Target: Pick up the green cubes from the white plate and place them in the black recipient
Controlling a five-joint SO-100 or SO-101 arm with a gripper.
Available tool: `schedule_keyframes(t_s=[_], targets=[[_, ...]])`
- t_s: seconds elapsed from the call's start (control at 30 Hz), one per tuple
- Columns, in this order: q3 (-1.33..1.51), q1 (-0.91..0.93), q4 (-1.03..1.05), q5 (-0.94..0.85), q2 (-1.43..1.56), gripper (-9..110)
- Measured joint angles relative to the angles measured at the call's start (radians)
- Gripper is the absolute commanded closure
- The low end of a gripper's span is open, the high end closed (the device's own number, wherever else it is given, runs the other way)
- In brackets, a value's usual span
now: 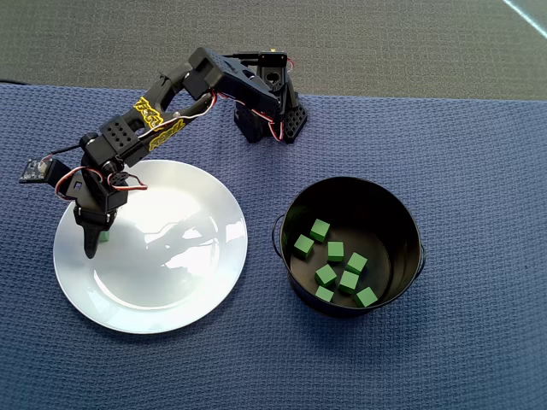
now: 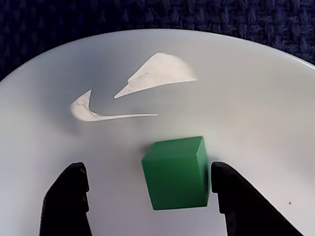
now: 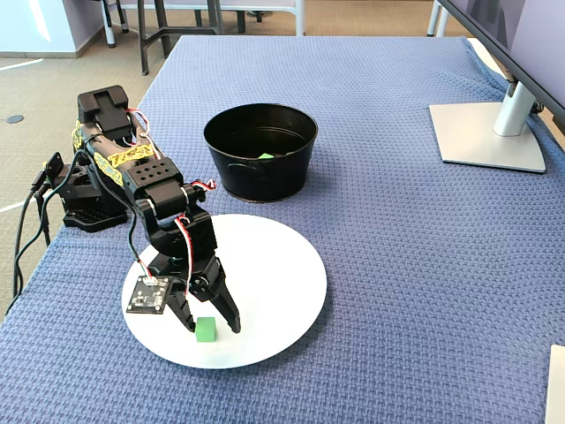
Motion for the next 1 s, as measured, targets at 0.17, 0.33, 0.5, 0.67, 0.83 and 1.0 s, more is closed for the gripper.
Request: schedule_keyframes(t_s=[0.17,0.33,0.5,0.67,0.83,1.0], targets=[[-0.008,-0.003,0.005,0.006,-0.002,81],[-0.008,-0.003,-0.005,0.009,-0.002,102],[0.017,-0.003,-0.028,0.015,0.000,102],[0.114,-0.003,-0.051,0.066,0.077,102],[0.130,-0.060,0.040,0.201,0.272,101],[0.130,-0.199,0.189,0.362,0.509,101]])
